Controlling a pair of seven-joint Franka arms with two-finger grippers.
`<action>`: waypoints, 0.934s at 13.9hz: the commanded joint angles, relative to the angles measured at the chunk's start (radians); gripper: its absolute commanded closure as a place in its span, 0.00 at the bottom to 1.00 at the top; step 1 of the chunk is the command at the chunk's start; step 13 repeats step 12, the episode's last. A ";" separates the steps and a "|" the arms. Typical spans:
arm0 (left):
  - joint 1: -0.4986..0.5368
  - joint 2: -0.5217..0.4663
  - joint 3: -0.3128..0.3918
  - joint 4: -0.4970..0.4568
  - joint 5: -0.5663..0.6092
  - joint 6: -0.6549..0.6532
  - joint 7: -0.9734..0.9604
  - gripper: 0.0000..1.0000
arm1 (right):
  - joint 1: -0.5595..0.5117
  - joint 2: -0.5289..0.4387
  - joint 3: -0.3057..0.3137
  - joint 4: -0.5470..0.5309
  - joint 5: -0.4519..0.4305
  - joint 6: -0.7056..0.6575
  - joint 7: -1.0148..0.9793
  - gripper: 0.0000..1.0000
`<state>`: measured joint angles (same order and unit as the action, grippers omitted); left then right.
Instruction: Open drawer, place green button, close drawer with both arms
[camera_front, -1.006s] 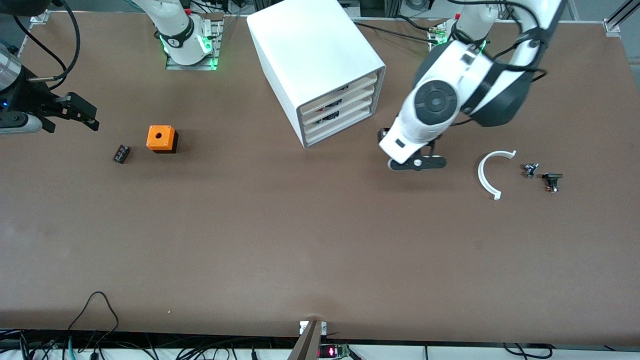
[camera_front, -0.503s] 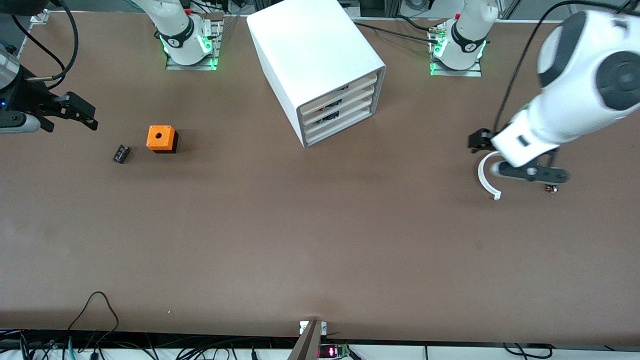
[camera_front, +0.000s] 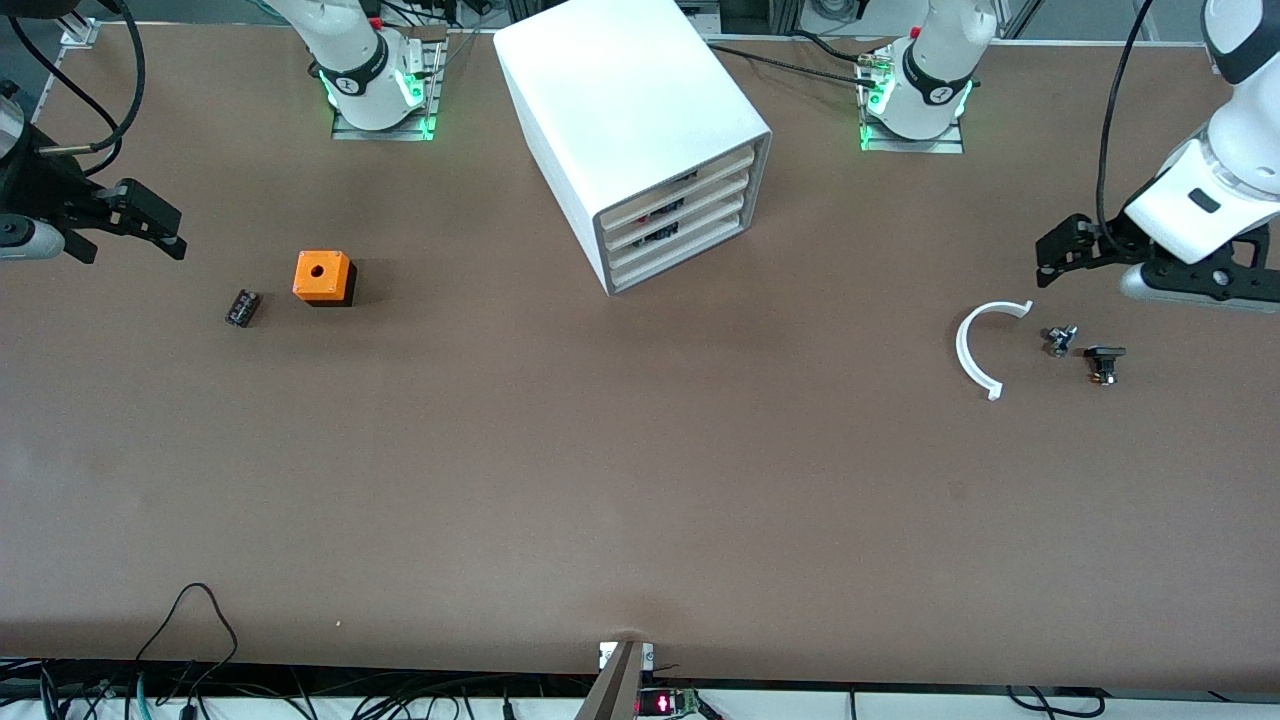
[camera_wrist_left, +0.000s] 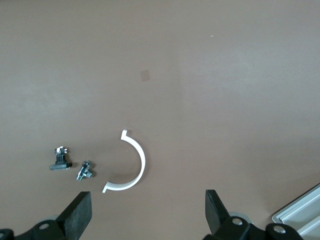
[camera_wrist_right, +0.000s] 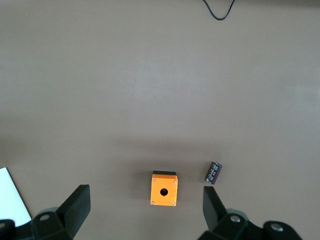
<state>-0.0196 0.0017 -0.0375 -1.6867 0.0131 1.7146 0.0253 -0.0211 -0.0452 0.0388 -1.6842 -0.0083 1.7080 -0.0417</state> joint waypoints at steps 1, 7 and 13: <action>-0.002 -0.017 0.024 -0.025 -0.019 -0.015 -0.028 0.00 | -0.011 0.013 0.012 0.023 -0.007 -0.022 -0.001 0.00; -0.005 -0.023 0.011 -0.013 -0.018 -0.073 -0.042 0.00 | -0.011 0.010 0.012 0.029 -0.004 -0.030 -0.009 0.00; -0.014 -0.025 0.008 -0.010 -0.016 -0.075 -0.041 0.00 | -0.010 0.008 0.013 0.031 -0.004 -0.045 -0.006 0.00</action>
